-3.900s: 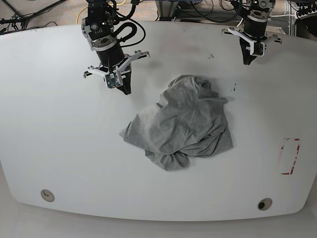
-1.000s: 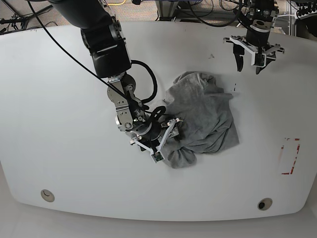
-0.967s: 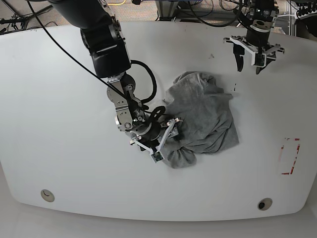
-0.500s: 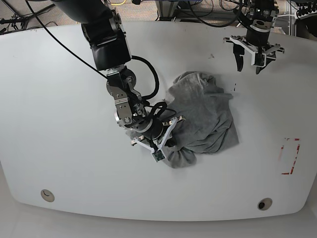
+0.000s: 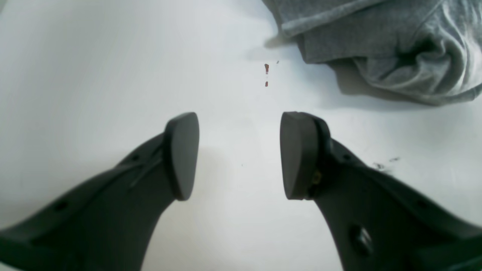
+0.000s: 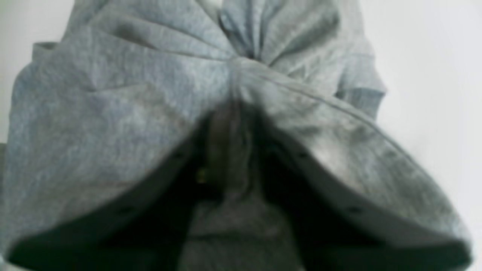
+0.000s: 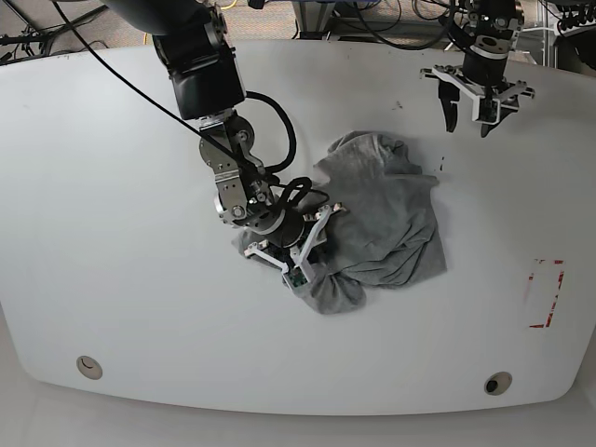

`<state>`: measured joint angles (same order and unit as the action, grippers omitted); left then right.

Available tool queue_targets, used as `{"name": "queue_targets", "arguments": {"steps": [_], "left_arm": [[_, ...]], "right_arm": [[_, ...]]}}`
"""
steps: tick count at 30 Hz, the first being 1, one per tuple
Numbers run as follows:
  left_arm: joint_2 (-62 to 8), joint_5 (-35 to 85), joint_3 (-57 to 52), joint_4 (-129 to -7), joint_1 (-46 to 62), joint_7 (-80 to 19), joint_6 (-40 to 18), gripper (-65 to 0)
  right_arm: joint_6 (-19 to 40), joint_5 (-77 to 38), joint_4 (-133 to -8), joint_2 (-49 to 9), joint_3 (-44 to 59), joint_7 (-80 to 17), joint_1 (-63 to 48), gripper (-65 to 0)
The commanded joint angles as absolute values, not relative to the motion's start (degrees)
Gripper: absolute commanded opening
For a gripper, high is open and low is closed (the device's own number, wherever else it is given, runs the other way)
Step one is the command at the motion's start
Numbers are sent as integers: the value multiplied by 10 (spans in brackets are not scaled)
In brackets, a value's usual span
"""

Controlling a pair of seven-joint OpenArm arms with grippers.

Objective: Fold the T-shirt properly
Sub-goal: 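Close the right gripper on the grey T-shirt fabric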

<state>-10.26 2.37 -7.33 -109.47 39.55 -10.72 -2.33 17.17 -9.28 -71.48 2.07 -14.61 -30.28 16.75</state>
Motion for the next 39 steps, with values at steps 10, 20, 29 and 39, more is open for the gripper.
{"name": "queue_targets", "arguments": {"steps": [10,20,29,39], "left_arm": [[-108,23,-74,-1104,400,-92,-20,-338],[-109,23,-74,-1104,400,-92,-20,-338],[-109,23,-75,-1104,400,-92,-20,-338],[-109,23,-75,-1104,400,-92,-20,-338]], "right_arm": [[175,-95,-724,24,-145,-288,207,-235],[175,-95,-662,24,-145,-273,233,-236],[175,-95,-651,24,-145,-263,233,-485],[175,-95,-685,24,-145,-271,213,-650]]}}
